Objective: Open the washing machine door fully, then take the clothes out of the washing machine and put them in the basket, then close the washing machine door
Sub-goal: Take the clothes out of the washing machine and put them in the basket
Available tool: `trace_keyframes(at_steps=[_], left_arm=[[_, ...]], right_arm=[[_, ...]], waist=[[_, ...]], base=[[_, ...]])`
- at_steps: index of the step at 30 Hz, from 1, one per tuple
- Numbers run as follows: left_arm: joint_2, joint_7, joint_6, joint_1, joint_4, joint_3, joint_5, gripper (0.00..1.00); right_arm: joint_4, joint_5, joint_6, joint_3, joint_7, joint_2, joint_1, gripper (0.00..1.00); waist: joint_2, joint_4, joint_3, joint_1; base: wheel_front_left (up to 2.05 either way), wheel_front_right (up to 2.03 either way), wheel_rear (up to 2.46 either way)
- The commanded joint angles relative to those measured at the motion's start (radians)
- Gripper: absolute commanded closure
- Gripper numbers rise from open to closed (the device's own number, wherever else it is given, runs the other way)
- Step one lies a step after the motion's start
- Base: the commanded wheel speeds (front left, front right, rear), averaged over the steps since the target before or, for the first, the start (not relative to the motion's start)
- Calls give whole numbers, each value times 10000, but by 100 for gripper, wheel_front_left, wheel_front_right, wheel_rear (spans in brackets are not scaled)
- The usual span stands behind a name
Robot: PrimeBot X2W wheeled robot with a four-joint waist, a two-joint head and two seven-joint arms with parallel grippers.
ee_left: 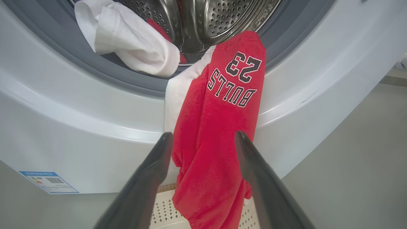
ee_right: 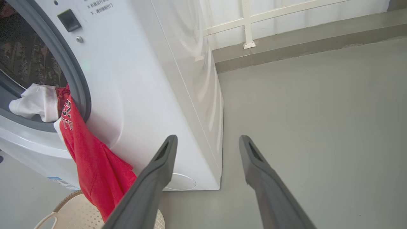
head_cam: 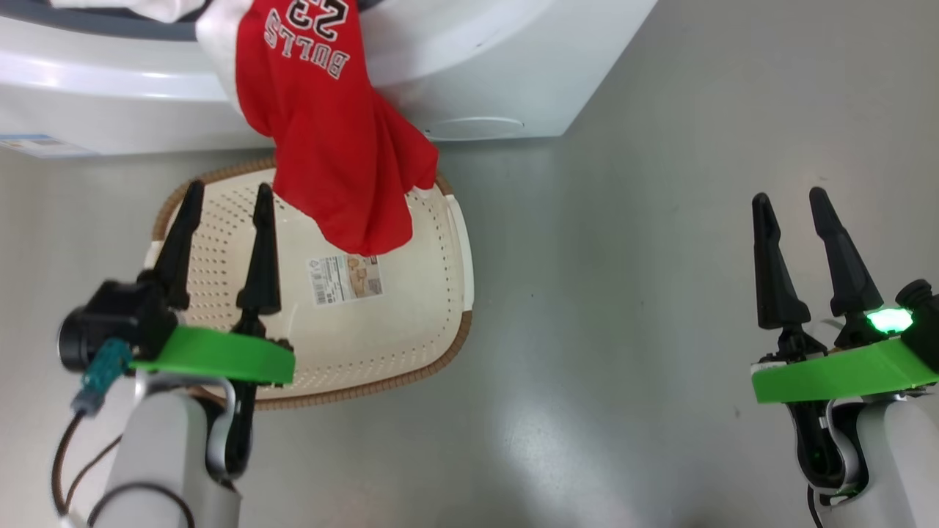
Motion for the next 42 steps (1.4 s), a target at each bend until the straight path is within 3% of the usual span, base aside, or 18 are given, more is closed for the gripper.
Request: trace_keyframes(at_steps=[1, 11, 24, 36, 42], left_arm=[[252, -49, 104, 450, -431, 323, 62, 0], [252, -49, 503, 2226, -2451, 273, -47, 0], [252, -49, 612, 2083, -2521, -265, -148, 0], [252, -49, 538, -695, -537, -1689, -683, 0], [252, -49, 716, -2240, 1172, -2348, -859, 0]], right_arm=[[-187, -180, 48, 195, -65, -111, 322, 0], [-185, -191, 48, 172, -65, -187, 661, 0], [-234, -200, 48, 154, -65, -207, 758, 0], [-256, -163, 48, 267, -65, -140, 378, 0], [-259, -132, 48, 348, -65, -46, 142, 0]], waist=[[-1, 99, -199, 0], [-1, 142, -610, 0], [-1, 139, -618, 0], [-1, 25, -33, 0], [-1, -197, 260, 0]], base=[[0, 0, 0], [0, 0, 0], [0, 0, 0], [0, 0, 0], [0, 0, 0]])
